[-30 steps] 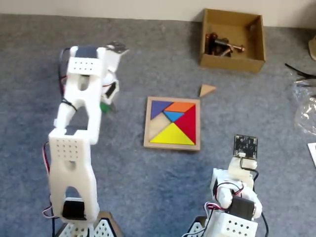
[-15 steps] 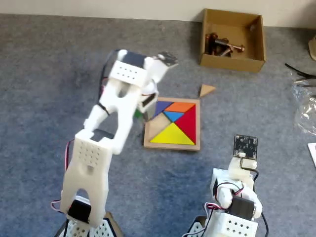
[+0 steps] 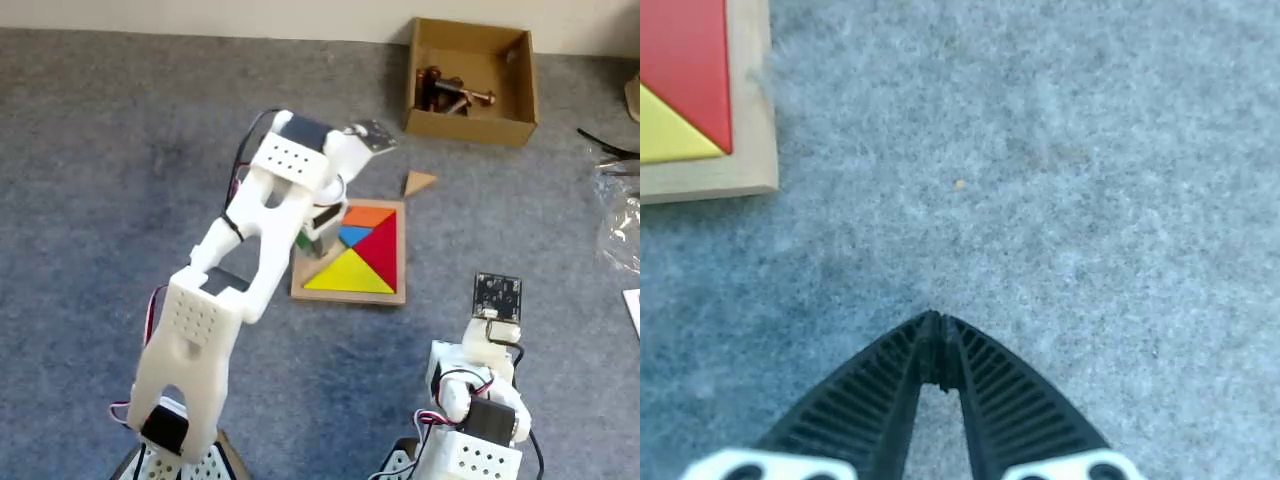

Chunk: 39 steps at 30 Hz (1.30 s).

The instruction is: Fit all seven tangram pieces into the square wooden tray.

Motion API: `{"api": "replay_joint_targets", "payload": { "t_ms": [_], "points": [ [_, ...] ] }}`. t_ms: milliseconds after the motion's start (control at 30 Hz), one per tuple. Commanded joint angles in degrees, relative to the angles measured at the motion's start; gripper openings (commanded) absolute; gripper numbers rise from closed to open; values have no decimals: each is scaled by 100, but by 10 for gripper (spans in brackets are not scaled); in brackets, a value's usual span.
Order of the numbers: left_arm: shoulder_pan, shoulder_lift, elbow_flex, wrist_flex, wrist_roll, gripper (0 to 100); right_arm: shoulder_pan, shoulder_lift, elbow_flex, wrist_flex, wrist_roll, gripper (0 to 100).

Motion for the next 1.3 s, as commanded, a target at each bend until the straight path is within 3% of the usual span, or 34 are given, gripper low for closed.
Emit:
{"api": "replay_joint_targets", "payload": {
  "t_ms": [0, 833, 1000, 1267],
  "points": [
    [171, -180, -101, 44, -26, 34, 92, -57, 620, -171, -44, 9],
    [382, 444, -92, -501, -35, 36, 92, -57, 620, -171, -44, 9],
    [365, 444, -101, -536, -18, 110, 92, -57, 620, -171, -44, 9],
    [31, 444, -101, -712, -9, 117, 92, -57, 620, -171, -44, 9]
  ]
}}
